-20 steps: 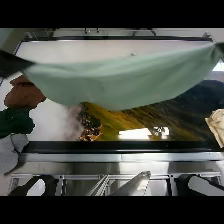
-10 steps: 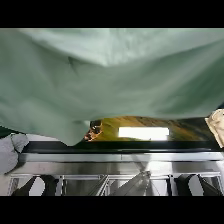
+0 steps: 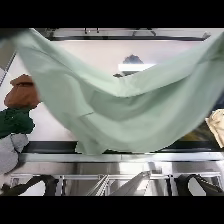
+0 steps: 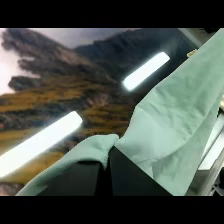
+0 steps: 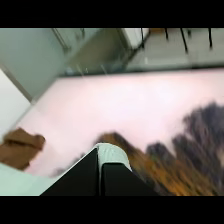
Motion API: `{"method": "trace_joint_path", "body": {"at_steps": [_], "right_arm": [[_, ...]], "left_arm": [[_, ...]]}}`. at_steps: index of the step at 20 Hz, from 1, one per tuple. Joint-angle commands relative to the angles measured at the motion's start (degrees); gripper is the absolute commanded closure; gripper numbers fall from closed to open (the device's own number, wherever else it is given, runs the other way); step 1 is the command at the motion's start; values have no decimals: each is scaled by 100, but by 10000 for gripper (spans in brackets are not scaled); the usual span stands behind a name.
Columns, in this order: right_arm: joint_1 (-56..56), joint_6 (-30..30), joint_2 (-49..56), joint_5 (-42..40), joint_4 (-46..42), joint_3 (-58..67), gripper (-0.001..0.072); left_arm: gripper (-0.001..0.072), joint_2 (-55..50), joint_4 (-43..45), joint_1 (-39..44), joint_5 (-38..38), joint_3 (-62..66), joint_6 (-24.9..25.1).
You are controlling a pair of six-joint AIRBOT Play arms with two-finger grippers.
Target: Fold the shirts.
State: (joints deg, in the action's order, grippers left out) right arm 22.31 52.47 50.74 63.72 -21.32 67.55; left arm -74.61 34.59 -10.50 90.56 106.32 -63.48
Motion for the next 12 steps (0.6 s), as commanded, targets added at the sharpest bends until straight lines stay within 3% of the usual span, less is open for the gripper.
{"method": "trace_joint_path", "body": {"at_steps": [1, 4, 7, 12], "right_arm": [[-603, 26, 1244, -822, -855, -293, 692], [-625, -20, 2546, -1432, -682, -247, 692], [-581, -315, 3720, -1467, 22, -42, 692], [-260, -601, 5060, -1025, 767, 802, 692]], "left_arm": [[687, -1377, 811, 212, -616, -284, 120], [687, -2717, 767, 120, -704, 173, 144], [689, -3773, 778, 131, -713, 892, 2], [689, -4275, 789, -81, -964, 866, -151]]}}
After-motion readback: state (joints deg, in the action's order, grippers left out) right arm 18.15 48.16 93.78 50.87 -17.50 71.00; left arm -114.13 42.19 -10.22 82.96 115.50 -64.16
